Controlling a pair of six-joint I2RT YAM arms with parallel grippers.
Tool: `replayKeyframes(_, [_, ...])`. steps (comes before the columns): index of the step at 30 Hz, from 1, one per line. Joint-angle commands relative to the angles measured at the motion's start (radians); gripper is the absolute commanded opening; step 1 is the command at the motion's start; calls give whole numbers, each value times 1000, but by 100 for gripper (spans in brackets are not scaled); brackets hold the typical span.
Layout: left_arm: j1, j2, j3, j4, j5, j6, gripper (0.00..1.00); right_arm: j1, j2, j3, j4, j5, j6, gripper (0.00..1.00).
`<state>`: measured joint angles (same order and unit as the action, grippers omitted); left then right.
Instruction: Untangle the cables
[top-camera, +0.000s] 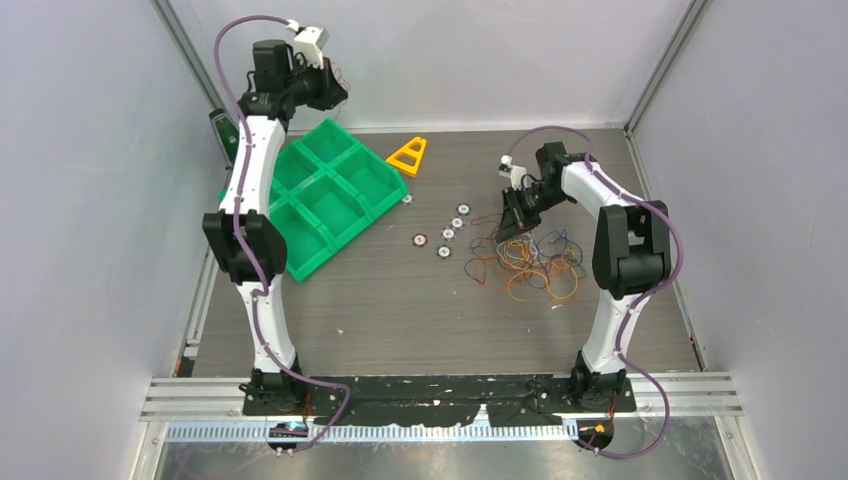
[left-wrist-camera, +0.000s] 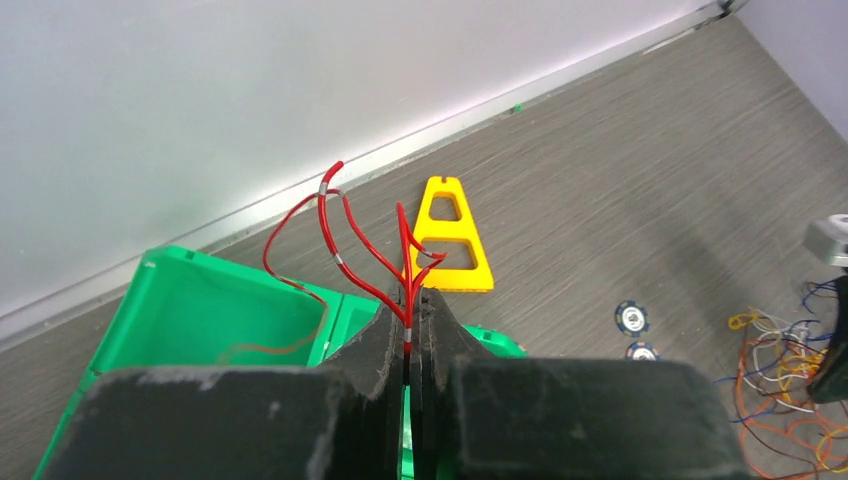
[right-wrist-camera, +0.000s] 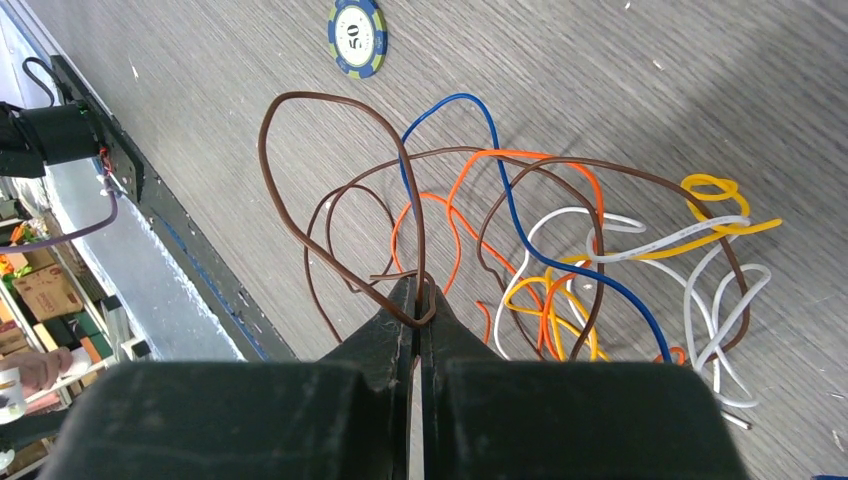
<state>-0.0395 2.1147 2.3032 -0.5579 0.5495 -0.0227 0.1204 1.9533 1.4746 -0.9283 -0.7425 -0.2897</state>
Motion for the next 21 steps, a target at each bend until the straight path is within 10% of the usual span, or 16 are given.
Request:
replayKeyframes(1, [33,40,-18,83,-14,-22,0,-4,10,56,-33,0,-25,5])
replayKeyframes(21, [107,127,26,26,-50,105,0,-4,30,82,-59,1,-29,5])
